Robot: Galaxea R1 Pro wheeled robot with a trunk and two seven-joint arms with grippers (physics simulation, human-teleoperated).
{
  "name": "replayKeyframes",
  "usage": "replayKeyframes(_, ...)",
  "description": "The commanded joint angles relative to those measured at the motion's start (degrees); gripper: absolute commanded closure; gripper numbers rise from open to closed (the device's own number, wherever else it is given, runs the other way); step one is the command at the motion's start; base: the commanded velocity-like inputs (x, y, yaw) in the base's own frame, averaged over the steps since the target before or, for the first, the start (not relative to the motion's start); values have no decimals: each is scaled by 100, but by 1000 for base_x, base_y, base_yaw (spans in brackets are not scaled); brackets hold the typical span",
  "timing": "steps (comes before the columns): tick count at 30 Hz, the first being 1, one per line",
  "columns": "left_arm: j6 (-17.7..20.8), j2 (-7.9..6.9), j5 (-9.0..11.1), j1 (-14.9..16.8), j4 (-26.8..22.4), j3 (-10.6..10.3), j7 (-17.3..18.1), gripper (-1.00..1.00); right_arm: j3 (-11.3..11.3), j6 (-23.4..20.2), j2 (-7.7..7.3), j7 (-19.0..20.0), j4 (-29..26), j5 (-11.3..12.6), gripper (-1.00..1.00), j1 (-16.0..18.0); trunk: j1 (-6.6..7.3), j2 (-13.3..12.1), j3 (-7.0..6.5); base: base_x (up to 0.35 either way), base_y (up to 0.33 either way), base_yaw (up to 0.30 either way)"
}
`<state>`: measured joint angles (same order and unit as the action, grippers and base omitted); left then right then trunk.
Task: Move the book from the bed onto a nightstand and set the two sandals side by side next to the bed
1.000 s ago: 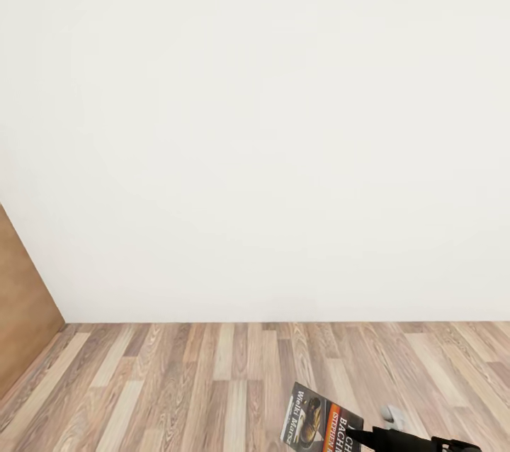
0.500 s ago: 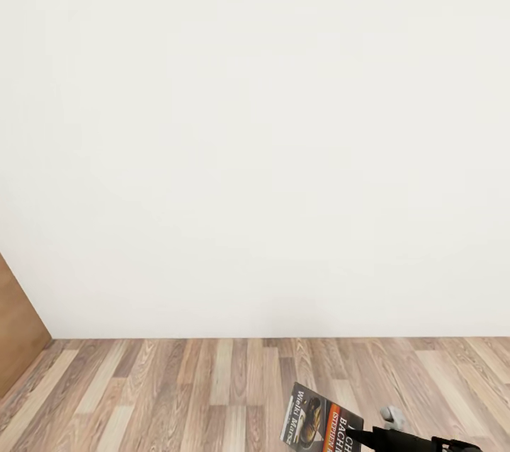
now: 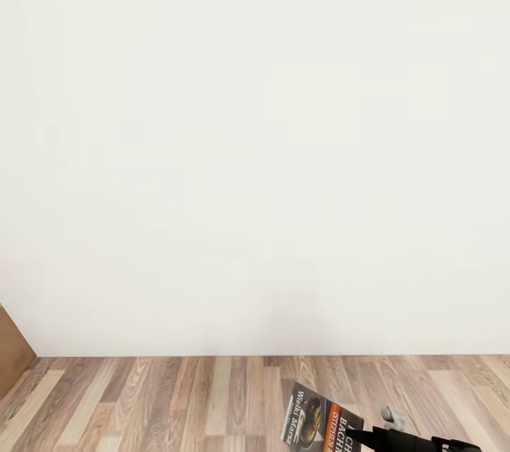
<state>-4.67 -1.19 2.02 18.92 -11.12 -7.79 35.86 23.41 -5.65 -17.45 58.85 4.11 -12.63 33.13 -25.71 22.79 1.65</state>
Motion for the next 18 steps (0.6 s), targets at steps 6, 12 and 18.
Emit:
replayKeyframes(6, -43, -4, 18, 6, 5, -47, 0, -100, 76, -59, -4, 16, 10, -20, 100, 9, -7, 13, 13, 327, 0, 0)
replayKeyframes(12, -43, -4, 19, 6, 5, -47, -5, -100, 76, -59, -3, 13, 10, -19, 100, 9, -7, 13, 13, 327, 0, 0)
replayKeyframes(18, -43, -4, 21, 6, 5, -47, -9, -100, 76, -59, -4, 16, 10, -20, 100, 9, -7, 13, 13, 327, 0, 0)
